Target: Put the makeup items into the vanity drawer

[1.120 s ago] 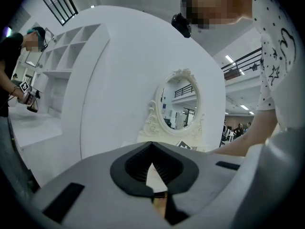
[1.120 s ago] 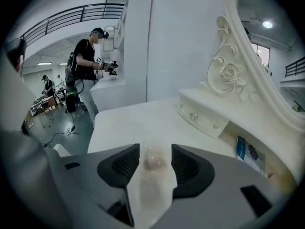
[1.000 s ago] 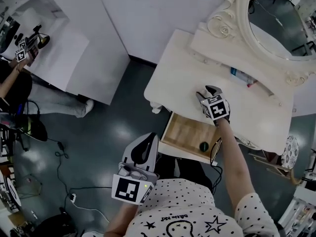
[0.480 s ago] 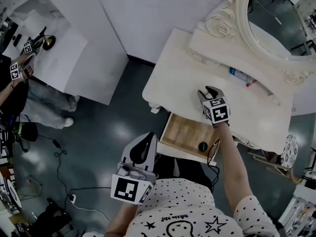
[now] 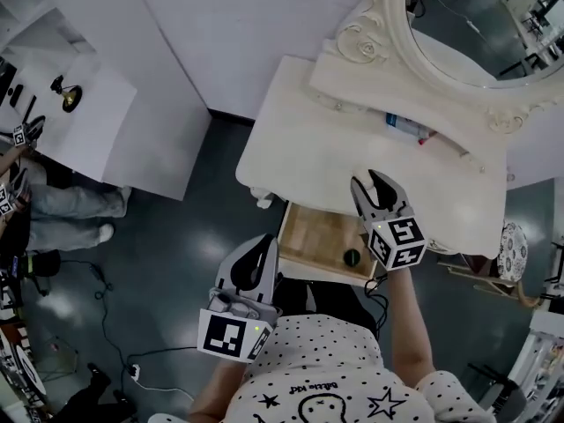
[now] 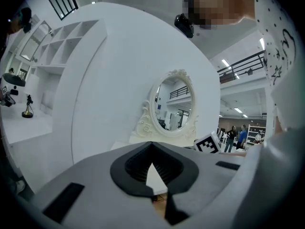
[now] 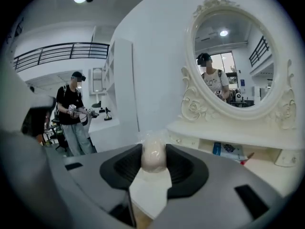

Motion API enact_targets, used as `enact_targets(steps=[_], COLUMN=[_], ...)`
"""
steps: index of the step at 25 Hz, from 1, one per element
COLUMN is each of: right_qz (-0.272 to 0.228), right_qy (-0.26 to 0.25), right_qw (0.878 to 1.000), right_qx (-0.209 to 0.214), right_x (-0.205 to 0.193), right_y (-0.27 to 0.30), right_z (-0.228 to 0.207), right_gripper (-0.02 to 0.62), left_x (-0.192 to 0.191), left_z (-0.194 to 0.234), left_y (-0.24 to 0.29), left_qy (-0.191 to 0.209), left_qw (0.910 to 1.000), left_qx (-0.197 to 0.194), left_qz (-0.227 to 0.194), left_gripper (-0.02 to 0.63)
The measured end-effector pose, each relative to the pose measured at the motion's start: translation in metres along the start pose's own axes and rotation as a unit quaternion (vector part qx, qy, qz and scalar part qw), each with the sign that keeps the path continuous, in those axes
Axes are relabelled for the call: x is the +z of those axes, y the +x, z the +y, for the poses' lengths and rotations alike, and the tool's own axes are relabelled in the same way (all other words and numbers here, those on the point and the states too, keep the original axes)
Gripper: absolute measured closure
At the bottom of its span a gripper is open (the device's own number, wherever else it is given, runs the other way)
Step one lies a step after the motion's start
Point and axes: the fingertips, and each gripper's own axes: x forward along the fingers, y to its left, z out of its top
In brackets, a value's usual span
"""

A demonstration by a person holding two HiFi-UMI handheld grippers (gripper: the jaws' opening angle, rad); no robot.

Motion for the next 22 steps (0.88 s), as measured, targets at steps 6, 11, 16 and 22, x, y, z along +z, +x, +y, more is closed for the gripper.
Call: enact_targets(steps=[6,11,16,22], right_qz=[-0.055,-0.072,-0.079,-0.080], right_qy=[0.026,0.044,0.053,0.088], right_qw=[0.998,0.995,0.994,0.990], right_qx=[-0.022,-0.049,-0.062,-0.080], right_x=[0.015,0.007,-0.005,-0.022], right_y=[-0.069,-0.113,-0.140,-0.165], right_z=[0.016,0.018,0.019,0.021], right_gripper=[0.437,0.437,0.437,0.437], left_x=[0.003,-0.001,-0.009,-0.013], left_z=[-0.015,-0.025,-0.036,-0.044], left_y=[0.001,0.001,0.000,-0.003], left_qy=[-0.003,0.002,0.012,0.017], left_qw=[0.9998,0.9995,0.9992,0.9988], left_qx=[-0.018,-0.030,-0.039,-0.046], left_qz=[-0.011,-0.009,-0.005,-0.007], left_gripper=[0.611,0.611,0.611,0.611])
